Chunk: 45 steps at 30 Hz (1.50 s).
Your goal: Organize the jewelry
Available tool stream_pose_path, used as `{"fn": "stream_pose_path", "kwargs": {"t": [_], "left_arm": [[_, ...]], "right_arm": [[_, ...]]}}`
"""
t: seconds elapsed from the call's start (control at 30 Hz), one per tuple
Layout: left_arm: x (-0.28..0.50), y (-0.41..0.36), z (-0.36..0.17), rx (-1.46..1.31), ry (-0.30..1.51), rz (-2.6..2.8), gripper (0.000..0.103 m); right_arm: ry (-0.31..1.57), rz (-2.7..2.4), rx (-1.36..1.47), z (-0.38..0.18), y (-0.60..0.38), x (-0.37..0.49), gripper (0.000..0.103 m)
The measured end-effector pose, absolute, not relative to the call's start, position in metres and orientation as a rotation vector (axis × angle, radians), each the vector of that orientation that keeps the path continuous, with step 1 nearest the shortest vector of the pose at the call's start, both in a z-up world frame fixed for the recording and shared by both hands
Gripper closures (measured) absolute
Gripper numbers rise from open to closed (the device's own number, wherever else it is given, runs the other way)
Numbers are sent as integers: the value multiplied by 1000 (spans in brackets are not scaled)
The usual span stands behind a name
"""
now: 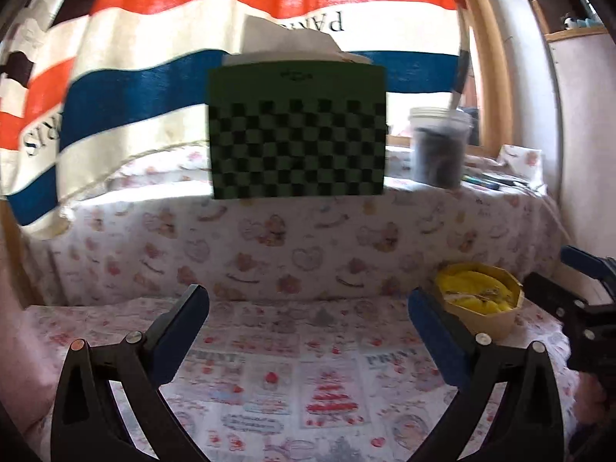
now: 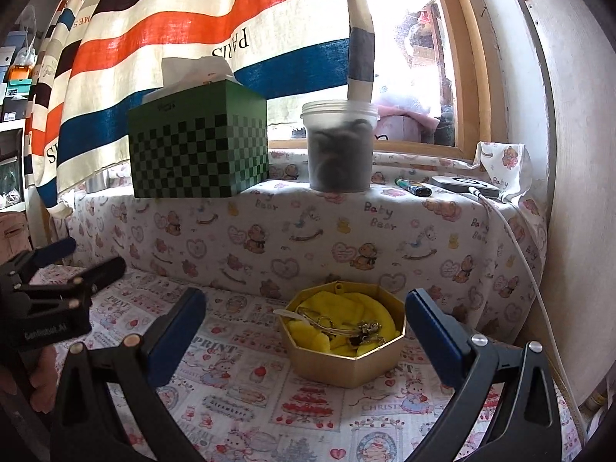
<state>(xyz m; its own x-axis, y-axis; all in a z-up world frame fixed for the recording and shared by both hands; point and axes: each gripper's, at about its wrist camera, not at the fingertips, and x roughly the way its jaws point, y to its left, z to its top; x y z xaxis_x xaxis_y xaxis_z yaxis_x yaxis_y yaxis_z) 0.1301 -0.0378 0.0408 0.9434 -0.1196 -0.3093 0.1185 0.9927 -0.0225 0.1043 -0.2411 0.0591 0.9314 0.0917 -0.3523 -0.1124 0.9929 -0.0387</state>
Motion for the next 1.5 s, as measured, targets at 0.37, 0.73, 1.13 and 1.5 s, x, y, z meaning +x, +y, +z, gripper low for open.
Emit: {"fn": "stream_pose_path", "kwargs": {"t": [0.37,0.73,1.13,1.5], "left_arm": [[127,-39,42,9,303,-63,0],[127,-35,41,-6,312,-67,0],[127,-35,42,-5,310,-99,0],[126,-35,42,-5,303,-88,0]], "right_arm": [[359,90,-56,59,-243,103,0],[365,89,-60,59,-242,103,0],[362,91,-59,59,-243,103,0],[362,105,-60,60,-242,102,0]]}}
